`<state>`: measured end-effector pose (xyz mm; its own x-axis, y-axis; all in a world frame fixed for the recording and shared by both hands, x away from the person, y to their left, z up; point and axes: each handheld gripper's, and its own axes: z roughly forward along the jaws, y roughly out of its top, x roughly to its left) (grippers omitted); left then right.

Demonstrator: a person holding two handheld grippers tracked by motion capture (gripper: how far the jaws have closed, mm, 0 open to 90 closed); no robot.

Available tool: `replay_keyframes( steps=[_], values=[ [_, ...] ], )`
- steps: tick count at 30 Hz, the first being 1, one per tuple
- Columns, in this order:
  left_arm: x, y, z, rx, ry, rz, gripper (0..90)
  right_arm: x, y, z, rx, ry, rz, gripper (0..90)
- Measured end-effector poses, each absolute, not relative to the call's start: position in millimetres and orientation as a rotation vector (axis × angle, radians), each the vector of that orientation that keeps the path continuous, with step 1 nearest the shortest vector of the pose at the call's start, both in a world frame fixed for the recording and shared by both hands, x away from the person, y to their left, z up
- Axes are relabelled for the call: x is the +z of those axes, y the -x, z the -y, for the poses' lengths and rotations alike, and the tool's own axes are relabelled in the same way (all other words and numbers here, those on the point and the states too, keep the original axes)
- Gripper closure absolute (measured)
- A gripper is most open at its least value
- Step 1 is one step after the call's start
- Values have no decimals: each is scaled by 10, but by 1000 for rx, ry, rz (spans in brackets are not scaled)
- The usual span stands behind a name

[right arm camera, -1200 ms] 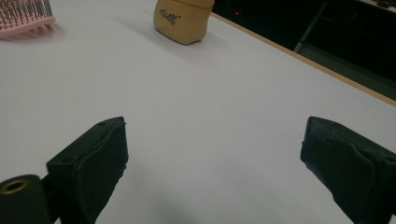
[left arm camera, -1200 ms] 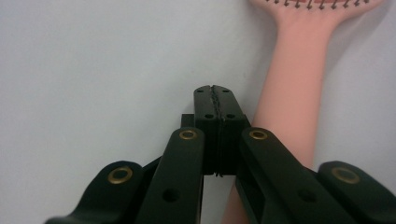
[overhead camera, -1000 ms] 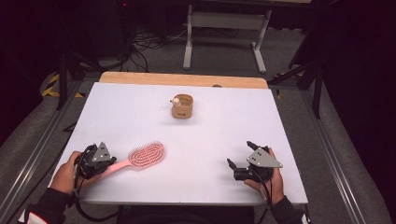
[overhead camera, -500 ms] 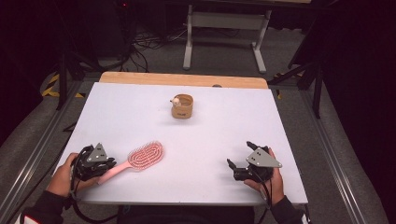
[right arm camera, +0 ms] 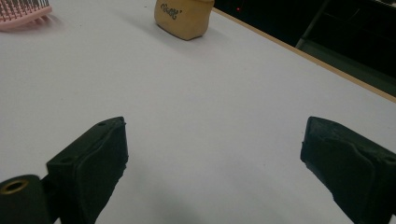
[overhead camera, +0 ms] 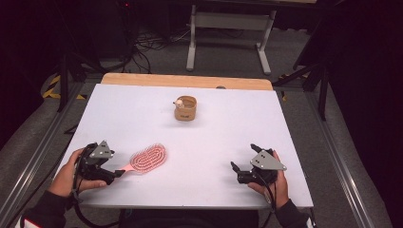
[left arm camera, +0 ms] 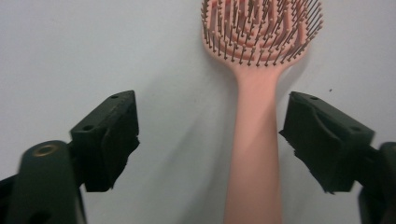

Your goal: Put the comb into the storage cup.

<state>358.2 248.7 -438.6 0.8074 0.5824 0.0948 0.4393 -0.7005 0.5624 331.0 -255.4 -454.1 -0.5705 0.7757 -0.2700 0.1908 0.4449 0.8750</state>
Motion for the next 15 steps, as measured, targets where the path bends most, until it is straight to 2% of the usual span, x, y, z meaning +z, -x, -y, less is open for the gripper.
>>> replay_keyframes(
  steps=[3, 6, 15],
  values=[
    [-4424, -3654, -2424, 329, -2491, -772, 133, -4543, -3312, 2551, 1103, -810, -2020, 79],
    [-4480, -3736, -2354, 298, -2554, -768, 120, -4544, -3315, 2557, 1101, -812, -2019, 79],
    [-4504, -3852, -2274, 205, -2648, -755, 149, -4556, -3317, 2547, 1092, -803, -2036, 79]
  ],
)
